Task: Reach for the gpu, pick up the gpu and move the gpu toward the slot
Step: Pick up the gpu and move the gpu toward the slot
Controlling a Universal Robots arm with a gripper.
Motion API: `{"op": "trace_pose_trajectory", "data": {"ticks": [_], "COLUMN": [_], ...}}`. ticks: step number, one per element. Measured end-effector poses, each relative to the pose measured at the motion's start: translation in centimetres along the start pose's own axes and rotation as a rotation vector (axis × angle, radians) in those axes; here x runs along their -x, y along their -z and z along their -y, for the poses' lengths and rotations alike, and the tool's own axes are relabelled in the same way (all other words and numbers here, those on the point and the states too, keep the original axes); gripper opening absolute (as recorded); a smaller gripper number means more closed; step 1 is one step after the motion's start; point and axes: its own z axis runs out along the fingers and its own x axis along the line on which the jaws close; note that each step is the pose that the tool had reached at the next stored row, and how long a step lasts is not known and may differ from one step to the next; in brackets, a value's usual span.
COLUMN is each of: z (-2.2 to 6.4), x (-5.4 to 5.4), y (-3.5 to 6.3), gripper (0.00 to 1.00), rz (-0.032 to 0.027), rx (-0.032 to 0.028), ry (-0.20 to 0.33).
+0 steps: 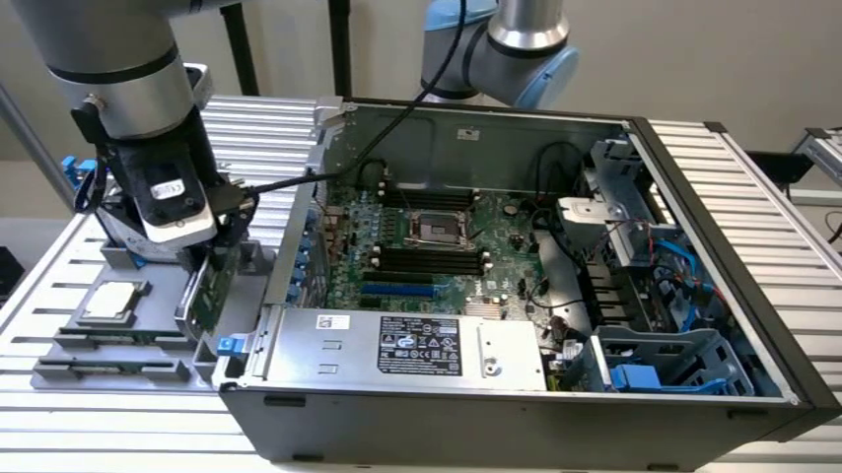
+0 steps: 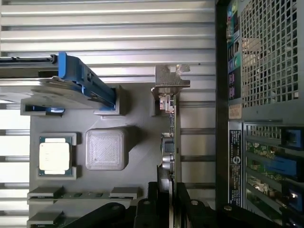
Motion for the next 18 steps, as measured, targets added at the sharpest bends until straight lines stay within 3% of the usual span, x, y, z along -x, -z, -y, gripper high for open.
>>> {"op": "trace_pose_trajectory", "data": {"ticks": [12,18], "z": [0.11,0.46], "x": [0.2,1.1], "y": [5.49,8.25], "gripper": [0.27,0.27], "rz": [-0.0001,-0.0001], "rx": [-0.0001,0.0001], "ry": [0.0,0.002]}}
